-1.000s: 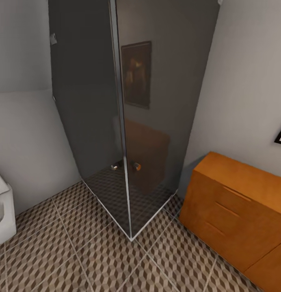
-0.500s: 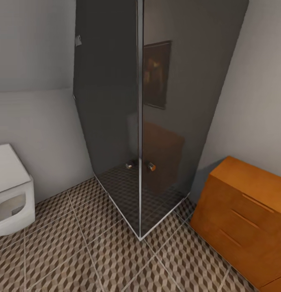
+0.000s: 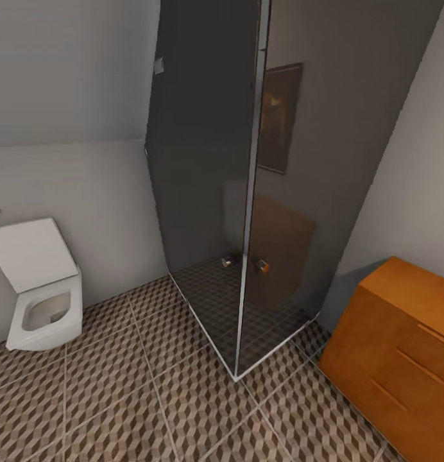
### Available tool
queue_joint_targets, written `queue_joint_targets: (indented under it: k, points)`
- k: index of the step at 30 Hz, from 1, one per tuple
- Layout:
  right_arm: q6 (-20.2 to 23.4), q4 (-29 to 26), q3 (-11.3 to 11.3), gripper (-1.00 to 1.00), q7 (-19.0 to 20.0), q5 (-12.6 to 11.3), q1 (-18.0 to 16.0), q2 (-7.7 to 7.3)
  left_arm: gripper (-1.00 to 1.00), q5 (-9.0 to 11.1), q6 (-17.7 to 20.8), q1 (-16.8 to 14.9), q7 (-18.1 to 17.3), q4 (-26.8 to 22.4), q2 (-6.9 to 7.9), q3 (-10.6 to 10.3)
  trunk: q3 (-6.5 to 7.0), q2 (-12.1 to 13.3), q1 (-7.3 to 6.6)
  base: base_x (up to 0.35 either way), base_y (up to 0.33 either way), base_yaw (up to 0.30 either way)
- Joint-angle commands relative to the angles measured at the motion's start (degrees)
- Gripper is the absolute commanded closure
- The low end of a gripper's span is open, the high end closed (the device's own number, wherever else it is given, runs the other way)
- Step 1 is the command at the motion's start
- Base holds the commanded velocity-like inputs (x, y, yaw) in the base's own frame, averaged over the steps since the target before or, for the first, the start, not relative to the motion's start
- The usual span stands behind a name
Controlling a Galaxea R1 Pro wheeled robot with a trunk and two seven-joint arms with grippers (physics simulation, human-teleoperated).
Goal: Take the four mousetraps from the cabinet in the bathroom and place them on the bathroom floor. Make sure all four end up on the same floor surface, and ensure that at least two of them are either under or directly next to the same bathroom sink.
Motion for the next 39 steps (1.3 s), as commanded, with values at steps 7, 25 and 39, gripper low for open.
queue_joint_targets:
  k: [7,25,39]
  points:
    - [-0.1,0.0,0.5,1.00,-0.5,-0.1,0.0,-0.04,1.00,0.0,-0.1,0.0,0.5,0.0,0.01,-0.5,-0.12,-0.1,0.03,0.000,0.000,0.232]
    - [-0.1,0.0,0.5,1.00,-0.5,-0.1,0.0,-0.05,1.00,0.0,-0.1,0.0,0.5,0.0,0.01,-0.5,-0.12,-0.1,0.03,0.000,0.000,0.232]
    - [-0.1,0.0,0.5,1.00,-0.5,-0.1,0.0,-0.02,1.00,0.0,-0.1,0.0,0.5,0.0,0.01,-0.5,-0.12,-0.1,0.03,0.000,0.000,0.232]
